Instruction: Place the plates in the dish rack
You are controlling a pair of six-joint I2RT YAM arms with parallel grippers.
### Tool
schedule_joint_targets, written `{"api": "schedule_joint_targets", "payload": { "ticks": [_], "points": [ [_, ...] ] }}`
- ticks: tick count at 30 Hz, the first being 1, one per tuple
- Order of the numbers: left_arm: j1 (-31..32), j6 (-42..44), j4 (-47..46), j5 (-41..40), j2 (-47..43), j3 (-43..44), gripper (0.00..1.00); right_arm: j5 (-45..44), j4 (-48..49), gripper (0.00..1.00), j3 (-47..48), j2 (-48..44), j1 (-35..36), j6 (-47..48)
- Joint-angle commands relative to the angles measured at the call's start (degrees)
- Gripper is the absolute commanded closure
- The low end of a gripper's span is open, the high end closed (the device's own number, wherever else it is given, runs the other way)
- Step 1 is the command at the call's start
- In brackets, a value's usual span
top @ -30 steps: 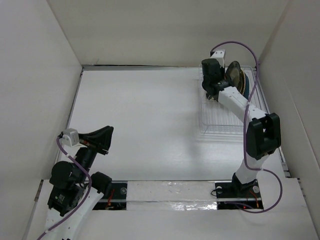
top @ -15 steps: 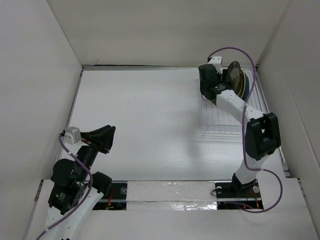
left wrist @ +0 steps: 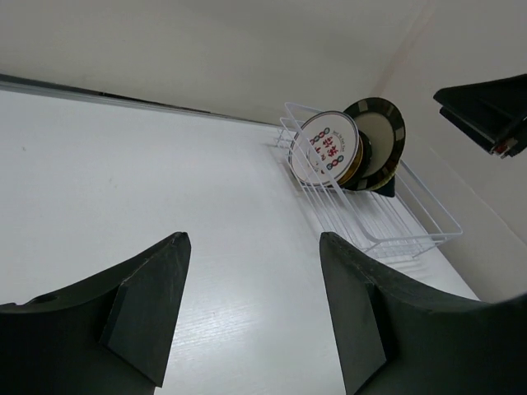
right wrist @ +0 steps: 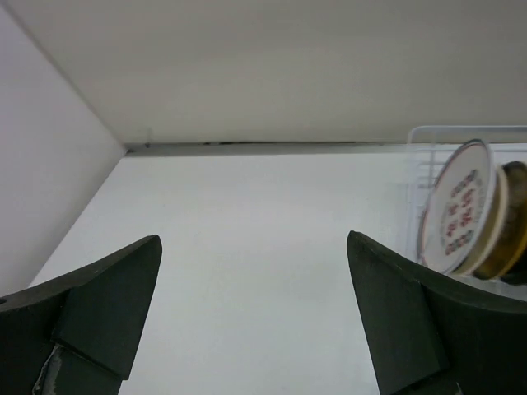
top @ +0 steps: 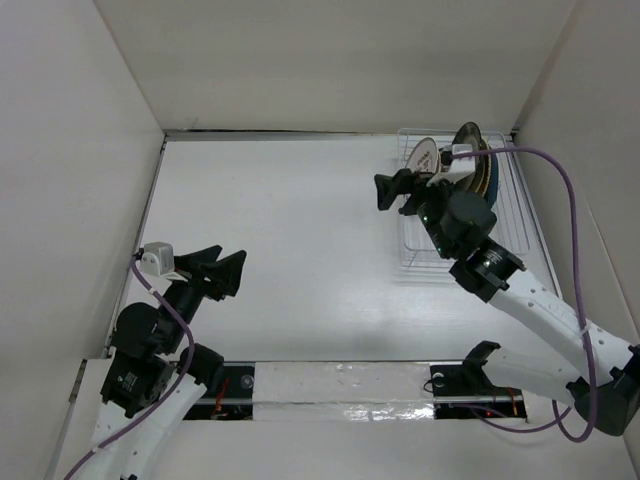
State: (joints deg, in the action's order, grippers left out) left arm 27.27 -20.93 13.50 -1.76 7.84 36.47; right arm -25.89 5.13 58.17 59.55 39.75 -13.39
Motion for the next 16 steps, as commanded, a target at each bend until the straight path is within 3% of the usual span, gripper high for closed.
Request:
{"api": "schedule_joint_targets", "payload": {
  "ticks": [1,10,16],
  "points": [
    [0.0,0.6,-2.5,-0.6,2.2,1.2,0.38,13.3,2.8,0.00,-3.6,-0.5,2.7,-1.8],
    [0.0,3.4,-3.0,-3.0,5.3,11.0,0.32,14.6,8.1,0.00,-12.8,-21.5,5.0,-3.2],
    [0.0,-1.1,-7.3,-1.2,9.3,3.4,0.30,19.8,7.4,0.00,-16.4,-16.8,5.0,-4.6]
  ]
}}
